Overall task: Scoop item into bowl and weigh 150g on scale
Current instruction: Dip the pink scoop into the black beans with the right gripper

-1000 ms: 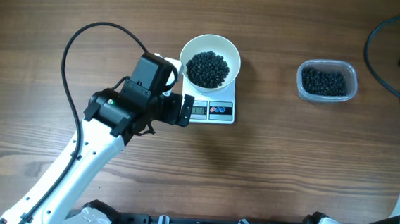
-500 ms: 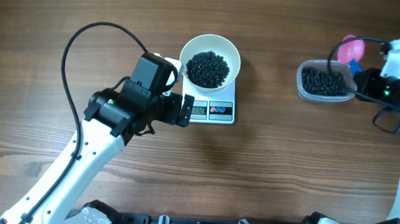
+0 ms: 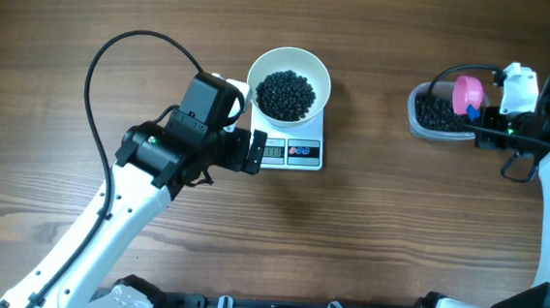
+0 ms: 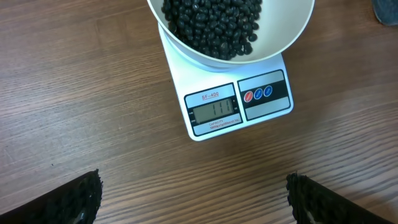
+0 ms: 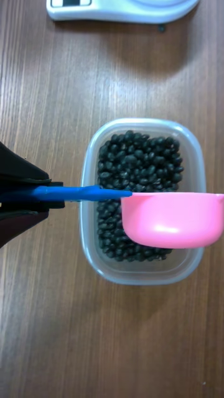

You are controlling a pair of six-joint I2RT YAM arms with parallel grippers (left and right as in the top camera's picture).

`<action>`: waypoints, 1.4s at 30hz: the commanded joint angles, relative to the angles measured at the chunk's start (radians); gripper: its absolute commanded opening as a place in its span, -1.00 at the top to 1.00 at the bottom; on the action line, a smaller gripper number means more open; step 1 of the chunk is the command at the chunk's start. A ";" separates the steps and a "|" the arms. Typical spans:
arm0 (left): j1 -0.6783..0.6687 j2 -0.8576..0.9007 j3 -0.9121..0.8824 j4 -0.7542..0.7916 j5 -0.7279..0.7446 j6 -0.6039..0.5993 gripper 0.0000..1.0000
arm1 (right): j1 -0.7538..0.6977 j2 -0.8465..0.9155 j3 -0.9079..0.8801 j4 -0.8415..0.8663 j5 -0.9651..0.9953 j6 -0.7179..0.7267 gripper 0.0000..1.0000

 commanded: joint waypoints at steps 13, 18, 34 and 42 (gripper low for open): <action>0.002 0.002 -0.001 0.003 -0.002 -0.006 -1.00 | 0.010 0.138 0.008 -0.006 0.066 0.013 0.91; 0.002 0.002 -0.001 0.003 -0.002 -0.006 -1.00 | 0.036 0.158 0.008 -0.008 0.060 0.014 0.91; 0.002 0.002 -0.001 0.002 -0.002 -0.006 -1.00 | 0.103 0.176 0.008 -0.093 -0.156 -0.069 0.91; 0.002 0.002 -0.001 0.003 -0.002 -0.006 -0.99 | 0.031 0.176 0.008 -0.097 -0.278 -0.126 0.92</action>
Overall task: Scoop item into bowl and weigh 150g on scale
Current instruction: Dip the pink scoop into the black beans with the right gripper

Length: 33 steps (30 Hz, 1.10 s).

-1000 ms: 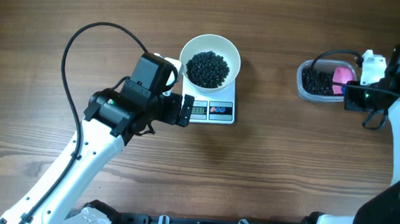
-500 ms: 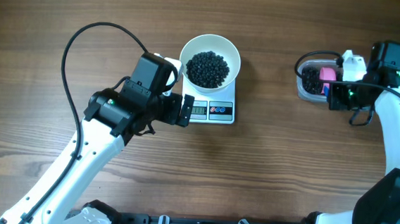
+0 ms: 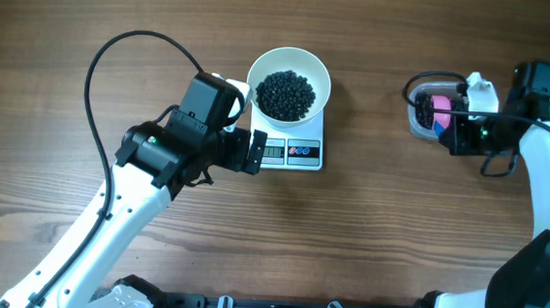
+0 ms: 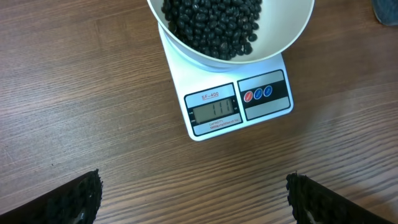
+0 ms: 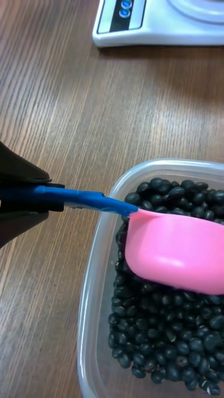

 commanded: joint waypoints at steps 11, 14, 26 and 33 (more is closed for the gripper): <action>0.002 0.002 -0.001 0.002 -0.002 -0.006 -1.00 | -0.065 0.066 0.008 -0.020 -0.224 -0.079 0.91; 0.002 0.002 -0.001 0.002 -0.002 -0.006 -1.00 | -0.079 0.066 0.008 -0.018 -0.271 -0.082 0.91; 0.002 0.002 -0.001 0.002 -0.002 -0.006 -1.00 | -0.184 0.066 0.008 -0.025 -0.388 -0.105 0.91; 0.002 0.002 -0.001 0.002 -0.002 -0.006 -1.00 | -0.193 0.079 0.008 -0.011 -0.337 -0.100 0.91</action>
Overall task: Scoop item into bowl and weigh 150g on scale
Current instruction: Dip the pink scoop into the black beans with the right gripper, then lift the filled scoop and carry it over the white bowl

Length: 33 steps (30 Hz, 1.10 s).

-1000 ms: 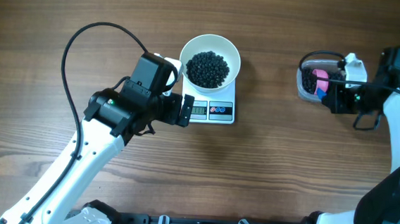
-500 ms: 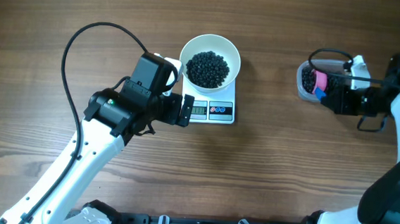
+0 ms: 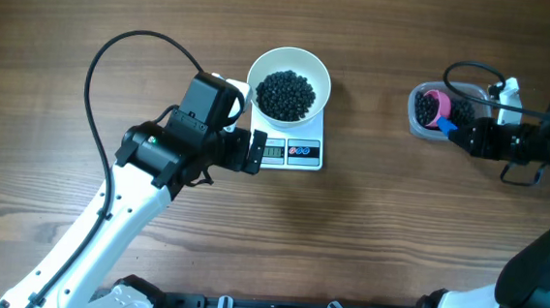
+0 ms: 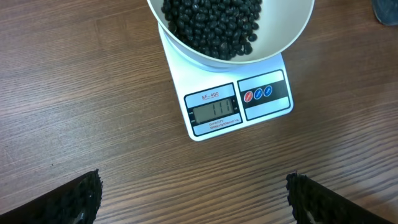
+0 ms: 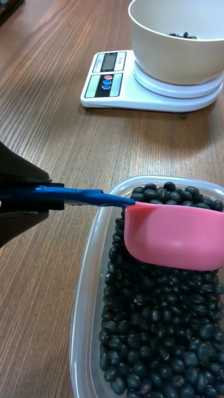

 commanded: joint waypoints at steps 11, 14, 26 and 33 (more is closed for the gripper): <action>0.002 0.002 -0.001 0.003 -0.002 -0.006 -1.00 | -0.145 0.026 0.008 0.019 -0.183 0.029 0.91; 0.002 0.002 -0.001 0.003 -0.002 -0.006 -1.00 | -0.206 0.026 0.008 0.018 -0.276 0.085 0.91; 0.002 0.002 -0.001 0.003 -0.002 -0.006 -1.00 | -0.257 0.026 0.008 -0.101 -0.521 0.216 0.91; 0.002 0.002 -0.001 0.003 -0.002 -0.006 -1.00 | -0.156 0.026 0.008 -0.149 -0.663 0.220 0.92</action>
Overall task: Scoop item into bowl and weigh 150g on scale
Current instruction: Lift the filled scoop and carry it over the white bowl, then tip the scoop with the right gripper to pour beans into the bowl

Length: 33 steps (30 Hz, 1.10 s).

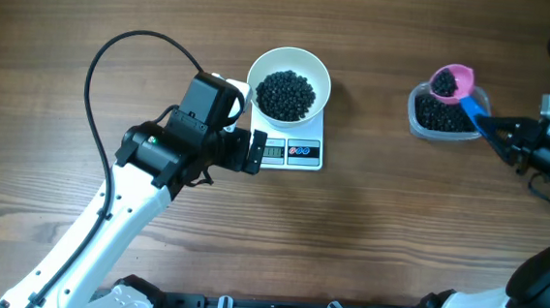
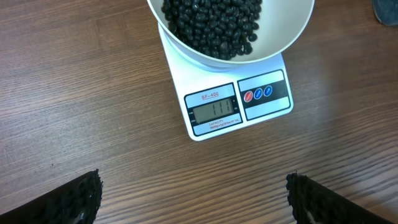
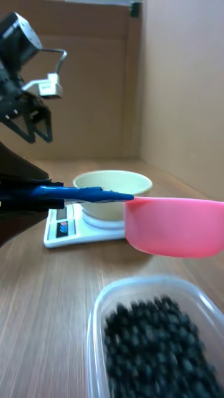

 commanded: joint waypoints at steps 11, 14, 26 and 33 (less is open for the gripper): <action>0.002 0.002 -0.001 0.003 -0.002 -0.006 -1.00 | 0.499 0.011 0.008 0.254 -0.129 0.182 0.91; 0.002 0.002 -0.001 0.002 -0.002 -0.006 -1.00 | 0.601 0.011 0.011 0.452 -0.029 0.323 0.92; 0.002 0.002 -0.001 0.003 -0.002 -0.006 -1.00 | 0.811 -0.153 0.052 0.605 0.557 0.230 0.91; 0.002 0.002 -0.001 0.002 -0.002 -0.006 -1.00 | 0.922 -0.258 0.052 0.606 0.727 0.112 0.91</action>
